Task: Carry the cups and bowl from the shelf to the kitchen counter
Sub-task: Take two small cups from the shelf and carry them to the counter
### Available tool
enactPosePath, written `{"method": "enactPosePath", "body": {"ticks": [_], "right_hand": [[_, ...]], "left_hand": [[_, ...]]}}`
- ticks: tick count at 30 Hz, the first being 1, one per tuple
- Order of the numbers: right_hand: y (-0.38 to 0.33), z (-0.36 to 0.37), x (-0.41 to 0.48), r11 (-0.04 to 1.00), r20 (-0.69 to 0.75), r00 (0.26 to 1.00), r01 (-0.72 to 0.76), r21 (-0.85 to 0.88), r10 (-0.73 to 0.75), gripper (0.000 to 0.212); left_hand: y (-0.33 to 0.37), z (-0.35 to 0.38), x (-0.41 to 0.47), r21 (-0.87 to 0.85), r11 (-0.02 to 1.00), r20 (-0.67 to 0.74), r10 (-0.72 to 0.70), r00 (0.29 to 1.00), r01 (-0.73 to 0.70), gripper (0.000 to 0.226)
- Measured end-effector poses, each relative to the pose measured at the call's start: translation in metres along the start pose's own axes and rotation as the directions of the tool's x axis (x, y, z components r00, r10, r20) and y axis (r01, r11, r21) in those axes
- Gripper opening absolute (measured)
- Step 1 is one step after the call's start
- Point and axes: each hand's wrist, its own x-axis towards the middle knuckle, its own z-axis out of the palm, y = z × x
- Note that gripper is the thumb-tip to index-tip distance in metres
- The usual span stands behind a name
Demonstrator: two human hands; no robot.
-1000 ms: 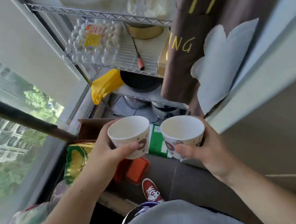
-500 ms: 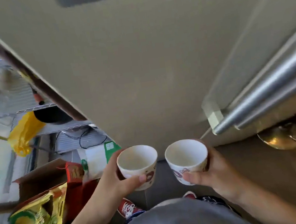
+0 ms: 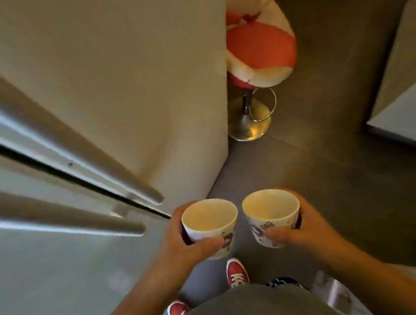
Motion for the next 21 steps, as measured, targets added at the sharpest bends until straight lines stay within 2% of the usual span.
{"method": "enactPosePath", "body": {"ticks": [5,11,17,21], "right_hand": [[0.012,-0.064,-0.020,0.990,-0.262,0.965,0.039,0.138,-0.001,0.063],[0.028,-0.111,-0.043,0.959,-0.513,0.856,0.090,0.268,0.063,0.072],[0.033,-0.149,-0.036,0.945,-0.647,0.751,0.103,0.311,0.131,0.077],[0.024,-0.178,-0.011,0.935,-0.703,0.694,0.124,0.332,0.157,0.075]], "left_hand": [[0.029,0.069,0.062,0.091,0.993,0.205,0.051,0.978,-0.071,0.068],[0.064,0.136,0.113,0.119,0.987,0.401,0.050,0.915,-0.107,0.067],[0.094,0.182,0.175,0.133,0.981,0.505,0.057,0.861,-0.143,0.067],[0.110,0.205,0.226,0.130,0.985,0.567,0.020,0.823,-0.113,0.068]]}}
